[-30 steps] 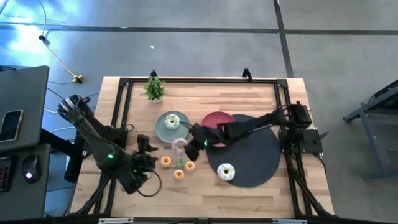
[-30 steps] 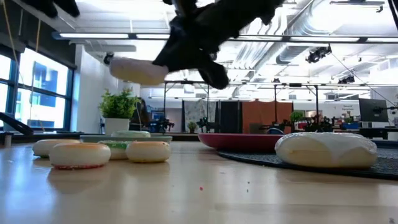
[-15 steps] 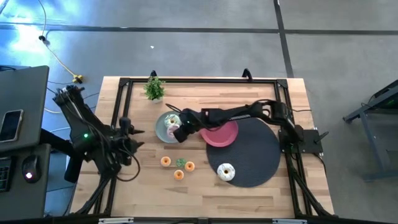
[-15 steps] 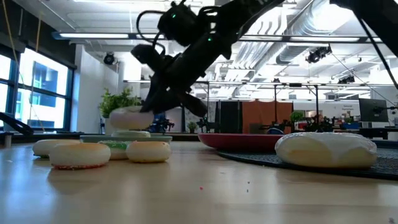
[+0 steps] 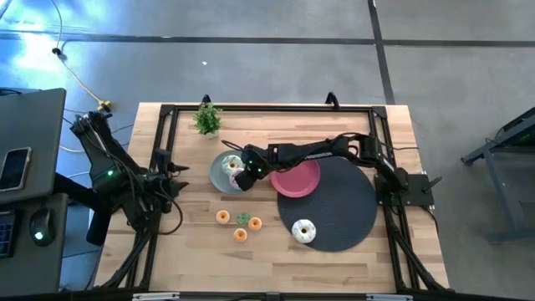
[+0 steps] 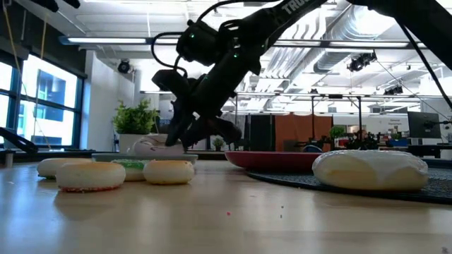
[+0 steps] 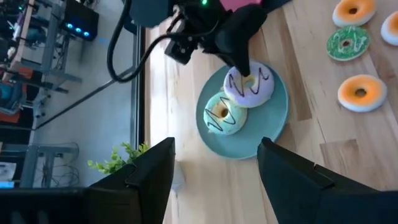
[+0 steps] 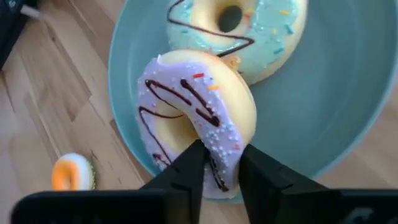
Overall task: Pick & Place donuts
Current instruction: Put the large purple donut on the gray plate, then put the large white donut on the gray plate
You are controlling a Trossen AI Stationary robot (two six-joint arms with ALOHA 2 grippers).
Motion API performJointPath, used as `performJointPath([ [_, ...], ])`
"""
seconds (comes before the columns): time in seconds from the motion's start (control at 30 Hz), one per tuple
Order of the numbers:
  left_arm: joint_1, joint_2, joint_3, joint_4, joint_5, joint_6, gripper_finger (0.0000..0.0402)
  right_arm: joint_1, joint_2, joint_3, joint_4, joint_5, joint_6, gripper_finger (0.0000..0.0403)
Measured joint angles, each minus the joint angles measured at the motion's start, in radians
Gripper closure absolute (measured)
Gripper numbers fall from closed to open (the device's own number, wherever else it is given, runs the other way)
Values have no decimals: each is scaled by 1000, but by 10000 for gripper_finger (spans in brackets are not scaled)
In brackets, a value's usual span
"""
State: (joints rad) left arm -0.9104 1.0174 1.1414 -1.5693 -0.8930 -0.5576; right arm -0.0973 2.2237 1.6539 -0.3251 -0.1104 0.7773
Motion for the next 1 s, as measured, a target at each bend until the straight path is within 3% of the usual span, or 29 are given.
performJointPath([
  [0.3, 0, -39, -58, 40, 1, -23, 183, 7, -13, 1, -28, 44, -20, 226],
  [0.43, 0, -33, -59, 54, 2, -23, 183, 9, -57, 1, -102, 130, -60, 205],
  [0.7, 0, -18, -59, 74, 14, -14, 183, 23, -186, 2, -302, 168, -169, 197],
  [0.9, 0, 17, -59, 190, 13, 65, 183, 149, -240, -9, -680, 149, -271, 197],
  [1.0, 0, 44, -59, 240, 11, 95, 183, 219, -295, -99, -695, 83, -249, 197],
])
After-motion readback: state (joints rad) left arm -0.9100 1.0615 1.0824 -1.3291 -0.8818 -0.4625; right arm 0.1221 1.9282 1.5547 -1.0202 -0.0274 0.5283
